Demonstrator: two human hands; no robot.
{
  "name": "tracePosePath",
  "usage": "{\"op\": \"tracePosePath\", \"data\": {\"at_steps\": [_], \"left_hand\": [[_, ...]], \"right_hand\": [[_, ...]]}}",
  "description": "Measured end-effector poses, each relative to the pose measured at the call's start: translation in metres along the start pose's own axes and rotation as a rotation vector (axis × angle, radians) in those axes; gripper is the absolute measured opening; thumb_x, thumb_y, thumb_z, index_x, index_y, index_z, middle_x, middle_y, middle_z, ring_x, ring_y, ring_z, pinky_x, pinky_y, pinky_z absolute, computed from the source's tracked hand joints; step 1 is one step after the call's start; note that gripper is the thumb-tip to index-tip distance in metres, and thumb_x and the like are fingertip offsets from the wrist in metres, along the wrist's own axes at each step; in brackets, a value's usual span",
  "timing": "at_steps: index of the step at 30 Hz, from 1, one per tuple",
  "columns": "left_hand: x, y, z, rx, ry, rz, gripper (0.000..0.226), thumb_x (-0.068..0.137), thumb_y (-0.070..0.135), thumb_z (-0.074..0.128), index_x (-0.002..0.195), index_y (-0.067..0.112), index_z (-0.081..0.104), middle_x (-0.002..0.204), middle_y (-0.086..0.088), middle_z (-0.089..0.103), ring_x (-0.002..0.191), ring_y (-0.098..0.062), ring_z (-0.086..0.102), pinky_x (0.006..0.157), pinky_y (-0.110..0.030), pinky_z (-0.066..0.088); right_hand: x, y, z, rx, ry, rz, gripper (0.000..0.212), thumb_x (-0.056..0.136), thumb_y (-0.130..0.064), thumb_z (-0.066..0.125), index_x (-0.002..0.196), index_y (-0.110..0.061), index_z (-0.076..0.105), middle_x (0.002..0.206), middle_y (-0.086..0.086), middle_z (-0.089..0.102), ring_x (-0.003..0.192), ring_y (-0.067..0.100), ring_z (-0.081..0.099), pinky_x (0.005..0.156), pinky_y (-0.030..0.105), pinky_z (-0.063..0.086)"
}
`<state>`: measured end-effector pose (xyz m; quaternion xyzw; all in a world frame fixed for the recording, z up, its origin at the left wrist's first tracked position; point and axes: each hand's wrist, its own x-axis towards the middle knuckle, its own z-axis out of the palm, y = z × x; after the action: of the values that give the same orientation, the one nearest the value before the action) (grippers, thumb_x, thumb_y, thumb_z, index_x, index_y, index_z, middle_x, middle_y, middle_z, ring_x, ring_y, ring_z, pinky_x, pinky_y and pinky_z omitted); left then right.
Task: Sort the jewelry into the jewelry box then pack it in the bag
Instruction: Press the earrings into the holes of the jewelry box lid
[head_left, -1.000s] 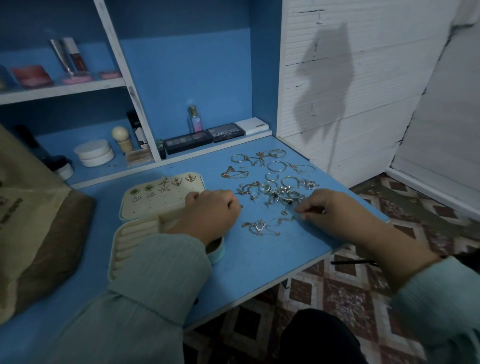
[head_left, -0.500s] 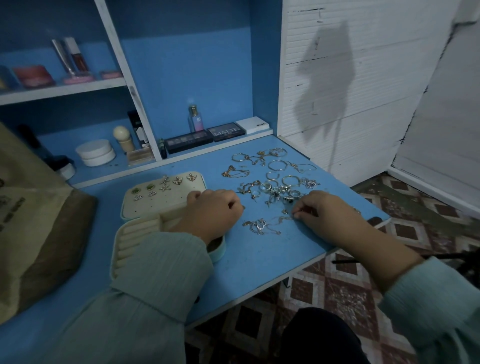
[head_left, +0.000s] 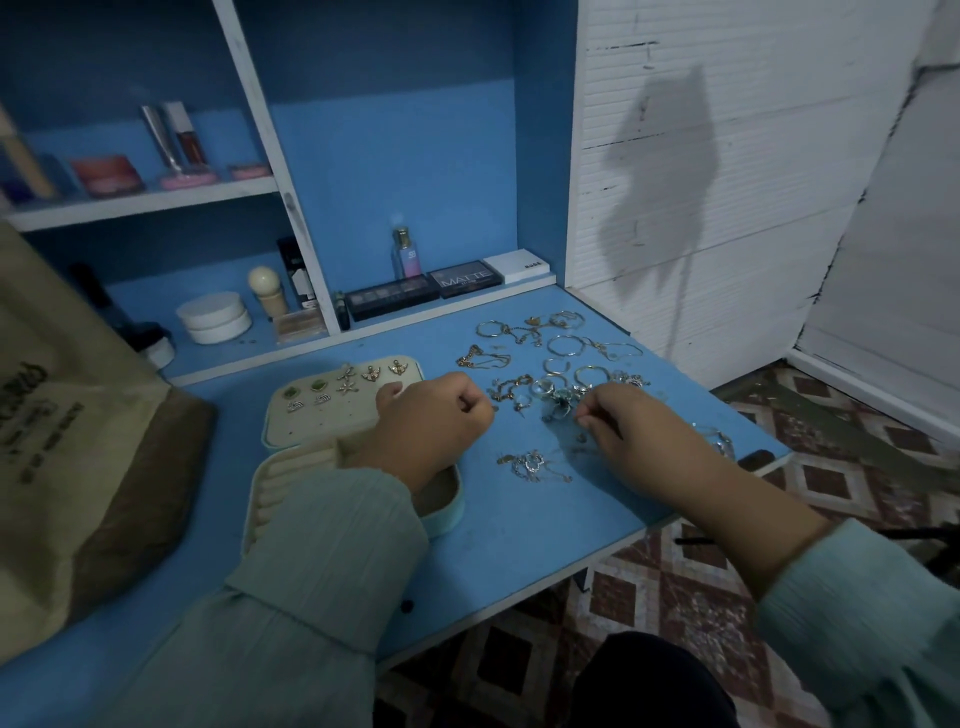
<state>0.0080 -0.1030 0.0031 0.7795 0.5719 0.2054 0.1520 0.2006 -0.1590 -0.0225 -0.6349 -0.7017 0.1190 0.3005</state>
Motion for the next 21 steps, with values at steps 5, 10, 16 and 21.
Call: {"op": "tracePosePath", "data": {"at_steps": [5, 10, 16, 21], "left_hand": [[-0.006, -0.017, -0.022, -0.102, 0.041, -0.043, 0.017, 0.09, 0.034, 0.05, 0.078, 0.024, 0.058, 0.089, 0.014, 0.066, 0.087, -0.005, 0.057, 0.101, -0.042, 0.037], [-0.01, -0.05, -0.039, -0.177, 0.086, -0.106, 0.022, 0.089, 0.035, 0.054, 0.07, 0.027, 0.059, 0.073, 0.021, 0.059, 0.082, -0.004, 0.056, 0.078, -0.03, 0.042], [-0.008, -0.078, -0.057, -0.297, 0.108, -0.148, 0.016, 0.088, 0.031, 0.058, 0.073, 0.029, 0.064, 0.08, 0.02, 0.061, 0.077, 0.005, 0.053, 0.061, -0.009, 0.035], [-0.008, -0.093, -0.068, -0.467, 0.171, -0.124, 0.019, 0.09, 0.019, 0.056, 0.072, 0.02, 0.053, 0.091, 0.018, 0.067, 0.087, 0.007, 0.059, 0.068, -0.014, 0.042]], "right_hand": [[0.02, -0.023, 0.005, 0.129, -0.032, -0.021, 0.014, 0.094, -0.015, 0.049, 0.082, -0.02, 0.052, 0.078, -0.006, 0.053, 0.068, 0.009, 0.049, 0.059, 0.014, 0.036], [0.056, -0.055, 0.02, 0.173, -0.155, -0.014, 0.015, 0.096, -0.017, 0.043, 0.084, -0.02, 0.05, 0.075, -0.012, 0.05, 0.065, -0.002, 0.045, 0.053, 0.007, 0.033], [0.098, -0.084, 0.046, 0.308, -0.264, 0.092, 0.024, 0.096, -0.017, 0.04, 0.076, -0.026, 0.049, 0.082, -0.007, 0.054, 0.086, 0.015, 0.053, 0.086, 0.032, 0.048], [0.121, -0.098, 0.062, 0.376, -0.277, 0.174, 0.021, 0.097, -0.019, 0.04, 0.081, -0.02, 0.053, 0.084, -0.004, 0.052, 0.092, 0.018, 0.051, 0.093, 0.037, 0.046]]}}
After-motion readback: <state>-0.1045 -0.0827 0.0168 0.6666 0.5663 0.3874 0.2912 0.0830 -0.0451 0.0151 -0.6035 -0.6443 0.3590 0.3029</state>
